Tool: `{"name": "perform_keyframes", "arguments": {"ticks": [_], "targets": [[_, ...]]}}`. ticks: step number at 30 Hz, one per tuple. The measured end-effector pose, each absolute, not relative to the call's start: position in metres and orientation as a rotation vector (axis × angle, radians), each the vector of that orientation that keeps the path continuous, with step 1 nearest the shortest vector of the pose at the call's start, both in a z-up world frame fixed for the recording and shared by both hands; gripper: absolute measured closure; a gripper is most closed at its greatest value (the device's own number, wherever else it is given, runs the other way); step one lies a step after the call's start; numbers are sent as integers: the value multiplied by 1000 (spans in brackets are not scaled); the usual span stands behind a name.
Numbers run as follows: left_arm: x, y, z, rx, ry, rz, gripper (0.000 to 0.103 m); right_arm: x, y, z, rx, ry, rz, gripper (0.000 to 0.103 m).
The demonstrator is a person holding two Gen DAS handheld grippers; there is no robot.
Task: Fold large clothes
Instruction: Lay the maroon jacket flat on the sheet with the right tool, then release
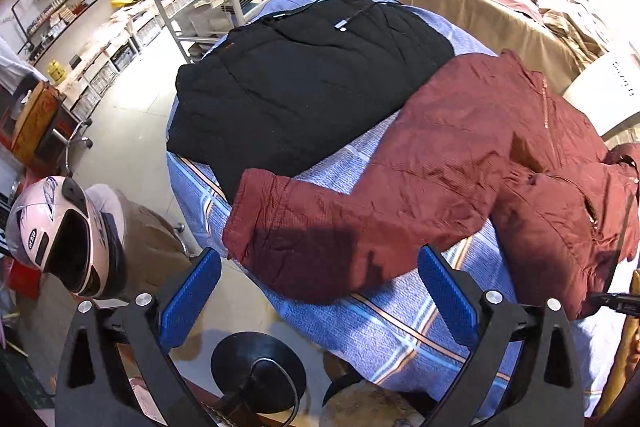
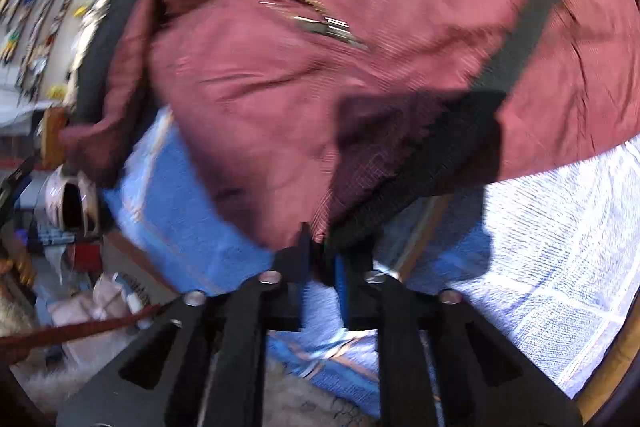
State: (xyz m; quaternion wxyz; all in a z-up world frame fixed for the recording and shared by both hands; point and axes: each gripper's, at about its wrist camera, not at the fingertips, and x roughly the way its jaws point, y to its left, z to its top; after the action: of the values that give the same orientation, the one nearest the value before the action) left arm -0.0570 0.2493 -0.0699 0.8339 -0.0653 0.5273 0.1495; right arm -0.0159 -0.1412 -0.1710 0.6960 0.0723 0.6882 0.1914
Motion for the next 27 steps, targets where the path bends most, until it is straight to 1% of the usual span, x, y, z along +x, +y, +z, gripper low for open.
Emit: {"name": "perform_keyframes", "arguments": {"ticks": [3,5,7,9,10,12,13,14,15,16,17,18,19,21,24,27], "targets": [[-63,250,-59,-118,1093,307,6,-32,-88,-108,128,1485,626,96],[-64,254,-44,-113,1055,296,6,-44,-52,-71,166,1476,765,96],[-66,256,-29,-118,1021,280,6,-63,-5,-33,101,1443,899,96],[-65,258,-20,-114,1002,268,6,-84,33,-18,27,1448,984,95],[-66,258,-17,-109,995,264,6,-99,57,-14,23,1479,1087,95],[-67,256,-17,-100,996,250,6,-120,89,-22,103,1599,1300,95],[-67,255,-20,-97,1006,246,6,-135,108,-28,39,1621,1298,93],[-68,253,-24,-95,1022,244,6,-139,116,-30,-77,1594,1232,89],[-70,250,-27,-98,1031,239,6,-138,117,-29,-117,1569,1208,89],[-72,248,-31,-106,1039,227,6,-129,109,-28,-76,1534,1183,88],[-75,243,-36,-116,1051,204,6,-119,98,-28,-21,1519,1141,82],[-76,238,-41,-118,1064,188,6,-108,82,-33,18,1505,1063,59],[-77,233,-47,-116,1080,172,6,-95,60,-38,33,1490,963,39],[-79,220,-57,-113,1103,135,6,-79,16,-49,52,1466,816,39],[-79,196,-71,-124,1134,54,6,-57,-62,-78,124,1484,553,39],[-81,171,-88,-78,1159,-1,6,-54,-122,-106,131,1478,335,39]]}}
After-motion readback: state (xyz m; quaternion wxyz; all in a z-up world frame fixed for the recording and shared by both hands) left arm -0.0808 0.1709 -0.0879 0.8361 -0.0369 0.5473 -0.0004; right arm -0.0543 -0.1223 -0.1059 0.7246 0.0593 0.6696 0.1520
